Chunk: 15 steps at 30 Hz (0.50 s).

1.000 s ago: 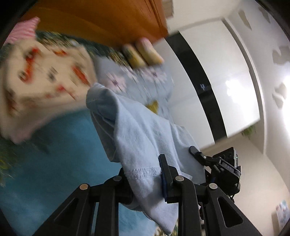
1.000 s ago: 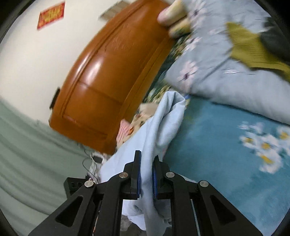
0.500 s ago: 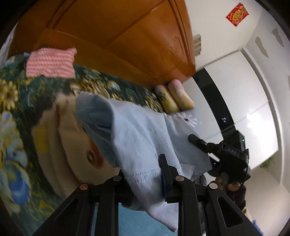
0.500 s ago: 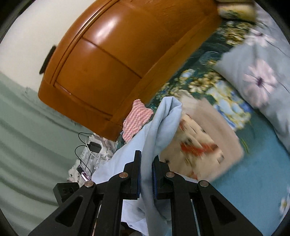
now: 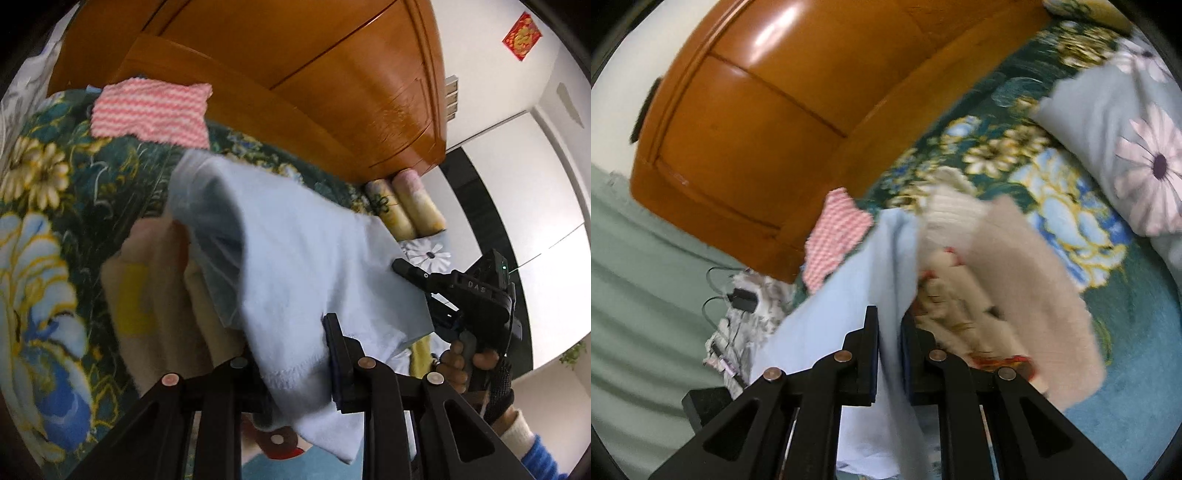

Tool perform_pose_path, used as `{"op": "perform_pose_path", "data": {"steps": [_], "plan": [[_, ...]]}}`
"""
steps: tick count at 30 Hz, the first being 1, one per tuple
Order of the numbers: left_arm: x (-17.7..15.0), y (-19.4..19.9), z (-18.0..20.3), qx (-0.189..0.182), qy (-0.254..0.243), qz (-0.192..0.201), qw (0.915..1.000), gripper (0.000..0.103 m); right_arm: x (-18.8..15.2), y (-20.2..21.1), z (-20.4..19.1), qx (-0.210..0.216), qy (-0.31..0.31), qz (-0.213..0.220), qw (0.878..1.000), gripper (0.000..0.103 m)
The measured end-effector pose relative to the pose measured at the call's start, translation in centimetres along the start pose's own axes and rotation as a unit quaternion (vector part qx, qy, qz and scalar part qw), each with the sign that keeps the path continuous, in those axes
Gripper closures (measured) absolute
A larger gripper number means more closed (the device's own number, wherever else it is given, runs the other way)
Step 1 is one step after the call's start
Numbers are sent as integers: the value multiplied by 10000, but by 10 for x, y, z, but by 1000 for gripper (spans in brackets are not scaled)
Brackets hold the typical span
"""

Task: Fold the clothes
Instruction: 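Lift the folded shirt with both grippers and carry it toward the beige blanket stack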

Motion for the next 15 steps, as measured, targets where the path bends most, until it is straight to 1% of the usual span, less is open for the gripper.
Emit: {"op": "perform_pose_path", "data": {"steps": [3,4,6,10,13,15], "plan": [[-2,1,-2,29,68,-23,10000,73,-2,1,12,-100,4,22,9999,92],[-2,2,-2,107,66,-52,9999,69,-2,2,15,-135,37,37,9999,92],[-2,8,-3,262,48,-82,9996,63,0,9,17,-306,202,94,9993,92],[0,30,-4,598,-51,-16,9982,56,7,31,31,-751,269,346,9962,92],[5,50,1,1024,-401,243,9936,54,4,46,32,-923,388,515,9936,92],[5,51,12,1231,-733,298,9892,53,-5,47,23,-1062,623,547,9909,92]]}}
Point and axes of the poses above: each gripper's, at about its wrist camera, not at the fingertips, and y roughly against the way its jaws point, z to its right, x to its top, the point moved 10 cm from there along -y, roughly the way its jaws point, and after that the axes turned 7 degrees about -x, right-handed, at the moved point
